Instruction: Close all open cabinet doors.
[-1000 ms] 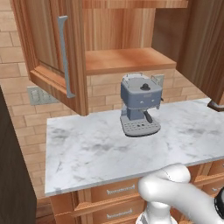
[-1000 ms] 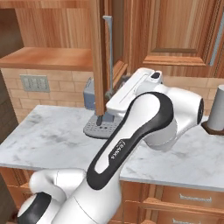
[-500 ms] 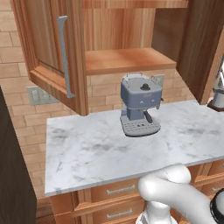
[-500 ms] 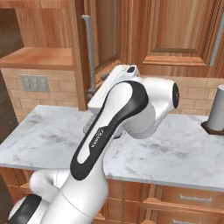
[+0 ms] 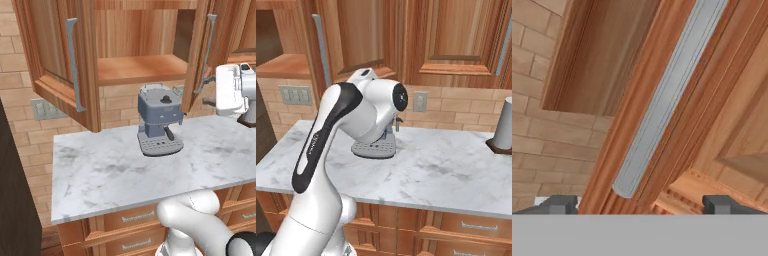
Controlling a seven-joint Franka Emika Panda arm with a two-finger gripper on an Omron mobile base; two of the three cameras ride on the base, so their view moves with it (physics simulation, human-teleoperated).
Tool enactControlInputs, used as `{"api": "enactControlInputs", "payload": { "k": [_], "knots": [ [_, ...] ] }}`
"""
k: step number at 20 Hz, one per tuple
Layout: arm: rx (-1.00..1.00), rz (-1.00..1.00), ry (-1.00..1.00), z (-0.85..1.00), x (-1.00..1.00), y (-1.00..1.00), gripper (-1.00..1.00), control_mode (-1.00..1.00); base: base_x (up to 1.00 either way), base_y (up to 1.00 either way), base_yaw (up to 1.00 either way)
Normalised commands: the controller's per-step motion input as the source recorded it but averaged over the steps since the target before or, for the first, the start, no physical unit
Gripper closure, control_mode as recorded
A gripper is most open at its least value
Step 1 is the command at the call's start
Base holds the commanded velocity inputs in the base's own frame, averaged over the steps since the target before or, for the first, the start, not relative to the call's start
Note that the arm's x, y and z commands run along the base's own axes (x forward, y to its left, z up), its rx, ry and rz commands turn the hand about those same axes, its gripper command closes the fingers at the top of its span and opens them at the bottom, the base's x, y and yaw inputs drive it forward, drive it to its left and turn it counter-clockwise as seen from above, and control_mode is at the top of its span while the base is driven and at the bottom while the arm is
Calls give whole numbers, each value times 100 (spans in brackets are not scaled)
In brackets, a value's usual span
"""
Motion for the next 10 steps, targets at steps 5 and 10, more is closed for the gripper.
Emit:
{"api": "enactControlInputs", "payload": {
  "k": [5,10],
  "knots": [
    [0,-6,3,0,74,70,-100,-100,0,0,0],
    [0,-2,7,3,75,53,-100,-100,0,0,0]
  ]
}}
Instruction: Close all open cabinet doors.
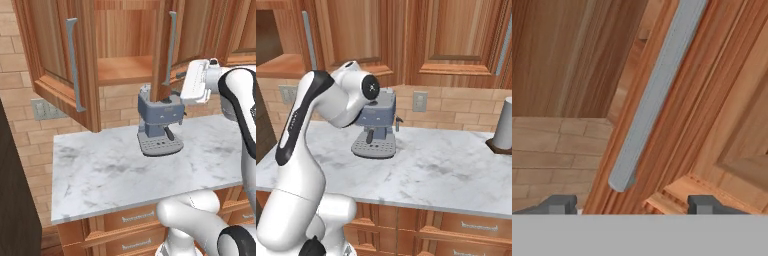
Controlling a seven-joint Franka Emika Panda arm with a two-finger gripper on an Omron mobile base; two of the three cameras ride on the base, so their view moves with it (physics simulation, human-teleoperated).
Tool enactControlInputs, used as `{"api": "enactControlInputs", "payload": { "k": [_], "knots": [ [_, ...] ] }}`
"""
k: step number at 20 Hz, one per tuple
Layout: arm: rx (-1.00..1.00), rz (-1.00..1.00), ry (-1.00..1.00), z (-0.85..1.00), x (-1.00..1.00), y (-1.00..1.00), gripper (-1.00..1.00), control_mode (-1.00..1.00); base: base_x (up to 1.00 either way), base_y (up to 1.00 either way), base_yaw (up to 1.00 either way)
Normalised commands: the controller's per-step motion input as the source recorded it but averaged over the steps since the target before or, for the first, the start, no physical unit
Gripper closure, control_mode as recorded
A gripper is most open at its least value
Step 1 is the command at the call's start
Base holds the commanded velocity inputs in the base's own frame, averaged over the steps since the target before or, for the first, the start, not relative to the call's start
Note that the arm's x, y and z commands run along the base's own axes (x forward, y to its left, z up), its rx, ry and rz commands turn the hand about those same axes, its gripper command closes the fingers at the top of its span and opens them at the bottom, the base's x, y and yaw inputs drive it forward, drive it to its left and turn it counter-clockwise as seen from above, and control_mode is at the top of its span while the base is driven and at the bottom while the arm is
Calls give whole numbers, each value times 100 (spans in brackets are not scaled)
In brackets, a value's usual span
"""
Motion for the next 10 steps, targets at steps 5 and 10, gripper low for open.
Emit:
{"api": "enactControlInputs", "payload": {
  "k": [5,10],
  "knots": [
    [0,-1,10,0,71,49,-100,-100,0,0,0],
    [0,0,12,0,66,42,-100,-100,0,0,0]
  ]
}}
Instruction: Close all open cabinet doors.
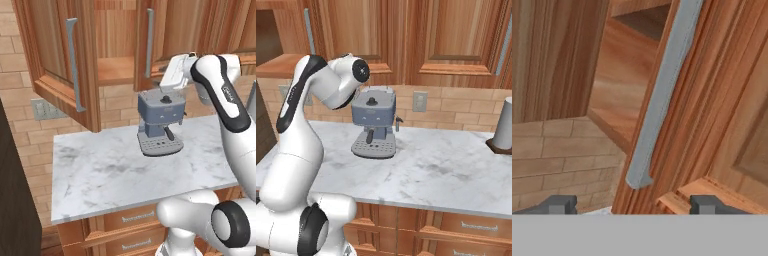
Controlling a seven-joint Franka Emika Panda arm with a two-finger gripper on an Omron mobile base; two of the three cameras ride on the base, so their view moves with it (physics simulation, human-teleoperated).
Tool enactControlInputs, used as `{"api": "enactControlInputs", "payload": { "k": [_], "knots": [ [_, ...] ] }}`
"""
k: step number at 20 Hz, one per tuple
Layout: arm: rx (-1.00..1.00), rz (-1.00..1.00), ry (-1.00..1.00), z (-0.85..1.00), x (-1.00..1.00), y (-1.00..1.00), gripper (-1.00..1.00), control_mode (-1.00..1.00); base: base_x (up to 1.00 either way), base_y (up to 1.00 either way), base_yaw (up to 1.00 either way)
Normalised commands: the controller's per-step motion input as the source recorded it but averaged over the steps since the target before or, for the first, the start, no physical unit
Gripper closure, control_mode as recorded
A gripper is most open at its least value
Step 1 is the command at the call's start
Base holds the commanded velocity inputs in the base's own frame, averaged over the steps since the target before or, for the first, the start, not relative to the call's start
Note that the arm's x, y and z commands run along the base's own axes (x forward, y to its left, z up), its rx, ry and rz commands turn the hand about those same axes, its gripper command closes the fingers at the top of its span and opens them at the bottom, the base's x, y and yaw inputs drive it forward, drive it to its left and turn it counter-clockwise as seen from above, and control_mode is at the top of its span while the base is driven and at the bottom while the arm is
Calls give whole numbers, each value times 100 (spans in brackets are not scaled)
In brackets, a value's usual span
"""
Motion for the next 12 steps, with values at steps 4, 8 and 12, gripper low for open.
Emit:
{"api": "enactControlInputs", "payload": {
  "k": [4,8,12],
  "knots": [
    [0,-1,11,-6,53,46,-100,-100,0,0,0],
    [0,-2,7,-12,52,44,-100,-100,0,0,0],
    [0,-2,5,-22,42,41,-100,-100,0,0,0]
  ]
}}
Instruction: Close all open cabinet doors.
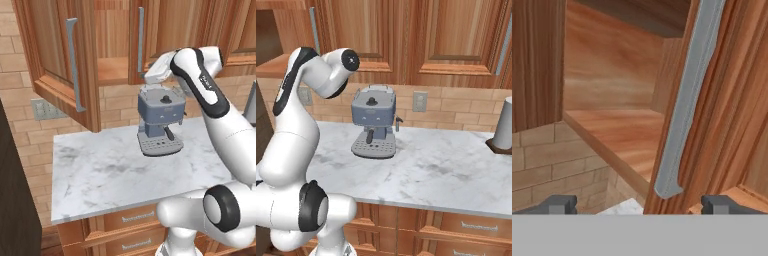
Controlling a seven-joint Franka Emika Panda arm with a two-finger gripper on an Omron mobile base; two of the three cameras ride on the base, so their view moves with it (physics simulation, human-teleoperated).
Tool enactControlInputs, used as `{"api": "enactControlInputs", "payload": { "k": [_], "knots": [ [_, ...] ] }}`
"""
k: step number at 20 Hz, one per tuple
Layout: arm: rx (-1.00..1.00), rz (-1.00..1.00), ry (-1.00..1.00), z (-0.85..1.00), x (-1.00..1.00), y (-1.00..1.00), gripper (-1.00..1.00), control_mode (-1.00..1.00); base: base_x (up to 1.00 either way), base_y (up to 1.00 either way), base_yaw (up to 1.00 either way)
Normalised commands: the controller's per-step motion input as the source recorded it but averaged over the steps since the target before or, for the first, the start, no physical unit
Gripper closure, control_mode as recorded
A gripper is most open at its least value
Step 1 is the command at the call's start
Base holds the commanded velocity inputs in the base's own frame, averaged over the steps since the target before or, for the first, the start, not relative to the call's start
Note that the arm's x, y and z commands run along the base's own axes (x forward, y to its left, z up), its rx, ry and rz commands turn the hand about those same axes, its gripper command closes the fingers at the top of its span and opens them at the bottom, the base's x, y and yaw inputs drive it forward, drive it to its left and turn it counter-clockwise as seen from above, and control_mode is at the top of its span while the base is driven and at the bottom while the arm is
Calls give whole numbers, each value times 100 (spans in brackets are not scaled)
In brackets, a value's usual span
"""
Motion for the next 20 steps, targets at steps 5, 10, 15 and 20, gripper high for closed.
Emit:
{"api": "enactControlInputs", "payload": {
  "k": [5,10,15,20],
  "knots": [
    [-2,-2,5,-35,17,34,-100,-100,0,0,0],
    [-5,0,6,-45,-22,38,-100,-100,0,0,0],
    [-6,0,2,-32,-71,35,-100,-100,0,0,0],
    [-6,-8,-7,-3,-100,5,-100,-100,0,0,0]
  ]
}}
